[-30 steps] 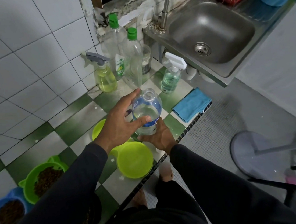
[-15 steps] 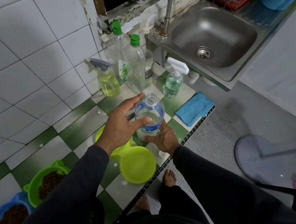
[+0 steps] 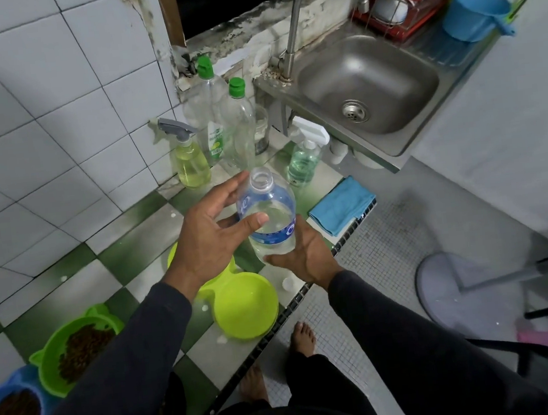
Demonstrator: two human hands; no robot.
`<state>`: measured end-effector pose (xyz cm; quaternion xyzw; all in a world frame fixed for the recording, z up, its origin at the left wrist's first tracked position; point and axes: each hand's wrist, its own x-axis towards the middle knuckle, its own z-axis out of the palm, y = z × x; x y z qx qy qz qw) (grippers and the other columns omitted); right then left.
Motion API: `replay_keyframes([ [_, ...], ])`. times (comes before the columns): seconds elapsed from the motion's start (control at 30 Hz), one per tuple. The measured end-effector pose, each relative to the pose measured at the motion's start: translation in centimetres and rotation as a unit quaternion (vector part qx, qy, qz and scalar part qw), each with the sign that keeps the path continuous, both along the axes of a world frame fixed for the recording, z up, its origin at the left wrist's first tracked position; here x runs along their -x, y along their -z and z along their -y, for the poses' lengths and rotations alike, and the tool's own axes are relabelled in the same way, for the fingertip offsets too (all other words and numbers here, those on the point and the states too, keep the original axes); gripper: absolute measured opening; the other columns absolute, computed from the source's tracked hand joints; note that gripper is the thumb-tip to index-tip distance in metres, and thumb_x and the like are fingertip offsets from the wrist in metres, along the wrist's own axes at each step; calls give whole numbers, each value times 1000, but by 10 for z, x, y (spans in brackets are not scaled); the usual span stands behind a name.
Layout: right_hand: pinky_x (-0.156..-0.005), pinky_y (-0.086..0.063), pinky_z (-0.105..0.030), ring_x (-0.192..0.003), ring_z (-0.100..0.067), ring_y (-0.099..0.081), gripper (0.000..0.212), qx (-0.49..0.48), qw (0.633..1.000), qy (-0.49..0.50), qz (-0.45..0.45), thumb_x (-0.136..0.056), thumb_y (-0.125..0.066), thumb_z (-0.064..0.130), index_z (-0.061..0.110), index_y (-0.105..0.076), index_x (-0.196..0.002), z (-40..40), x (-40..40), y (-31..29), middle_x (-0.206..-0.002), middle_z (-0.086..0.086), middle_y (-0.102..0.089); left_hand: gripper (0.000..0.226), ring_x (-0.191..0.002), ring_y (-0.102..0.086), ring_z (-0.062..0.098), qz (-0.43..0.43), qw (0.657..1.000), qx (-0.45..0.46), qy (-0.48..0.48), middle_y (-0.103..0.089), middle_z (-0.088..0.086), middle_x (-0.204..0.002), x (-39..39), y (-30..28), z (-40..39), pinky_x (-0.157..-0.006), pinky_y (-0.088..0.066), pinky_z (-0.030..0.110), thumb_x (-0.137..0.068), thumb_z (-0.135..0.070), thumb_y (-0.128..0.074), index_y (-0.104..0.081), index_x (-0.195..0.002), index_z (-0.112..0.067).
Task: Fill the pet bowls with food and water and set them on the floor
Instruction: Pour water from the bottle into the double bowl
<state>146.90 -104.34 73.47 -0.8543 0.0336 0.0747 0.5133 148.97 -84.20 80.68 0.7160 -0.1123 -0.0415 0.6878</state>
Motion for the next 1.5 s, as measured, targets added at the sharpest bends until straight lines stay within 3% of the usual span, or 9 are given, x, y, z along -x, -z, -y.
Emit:
replay_keyframes([
  [0.13, -77, -52, -14, -95, -4, -65, 73, 29, 999, -14, 10, -68, -94, 29, 17, -50, -125, 11, 19, -10, -113, 5, -68, 77, -134, -59, 19, 8, 999, 33, -3, -65, -5, -141, 18, -10, 3, -97, -59, 43, -79, -33, -87, -54, -148, -19],
  [0.23, -84, -53, -21, -102, -12, -65, 76, 50, 998, -36, 35, -68, -93, 32, 18, -50, -130, 21, 36, -16, -117, 2, -67, 74, -131, -62, 20, 16, 999, 48, -9, -67, -5, -139, 34, -15, 7, -96, -59, 37, -80, -27, -87, -56, -146, -18],
  [0.37, -90, -55, -31, -106, -16, -65, 83, 76, 992, -75, 63, -67, -91, 34, 16, -49, -136, 39, 60, -23, -121, -1, -66, 68, -125, -66, 16, 11, 997, 78, -27, -68, -9, -136, 62, -22, 19, -90, -58, 25, -73, -35, -87, -61, -137, -33],
  [0.5, -89, -55, -43, -105, -19, -63, 78, 107, 987, -91, 75, -67, -90, 40, 17, -51, -130, 59, 89, -22, -119, 0, -65, 65, -121, -67, 15, -5, 995, 85, -42, -70, -9, -132, 92, -19, 35, -94, -59, 32, -72, -36, -86, -63, -133, -34],
  [0.77, -87, -59, -30, -103, -11, -67, 72, 118, 981, -150, 45, -71, -88, 43, 22, -49, -128, 104, 149, -21, -118, 6, -67, 73, -119, -69, 20, -60, 989, 105, -90, -72, -2, -131, 159, 6, 71, -99, -56, 39, -73, -40, -89, -63, -138, -19],
  [0.9, -86, -52, -15, -102, -6, -66, 70, 125, 976, -169, 54, -71, -87, 44, 24, -51, -127, 122, 176, -16, -119, 10, -67, 55, -109, -72, 11, -111, 981, 129, -89, -73, -6, -126, 189, 13, 86, -81, -59, 26, -74, -38, -85, -69, -125, -31],
  [1.1, -85, -55, -25, -97, -11, -65, 66, 165, 969, -178, 41, -69, -85, 49, 25, -51, -120, 136, 207, 0, -112, 6, -67, 50, -110, -71, 15, -166, 969, 142, -113, -70, -4, -127, 223, 30, 100, -94, -57, 48, -71, -45, -81, -70, -119, -35],
  [1.23, -86, -53, -25, -99, -11, -65, 69, 172, 966, -190, 17, -68, -87, 49, 25, -51, -122, 142, 221, 13, -114, 7, -66, 48, -107, -72, 14, -189, 963, 136, -134, -72, -6, -120, 239, 42, 106, -87, -59, 44, -73, -47, -83, -70, -117, -34],
  [1.5, -88, -54, -33, -101, -13, -63, 74, 209, 956, -198, -47, -66, -82, 59, 32, -47, -125, 145, 227, 26, -118, 7, -65, 66, -118, -69, 21, -229, 946, 157, -167, -69, 7, -134, 252, 71, 105, -96, -59, 46, -89, -30, -72, -49, -148, -10],
])
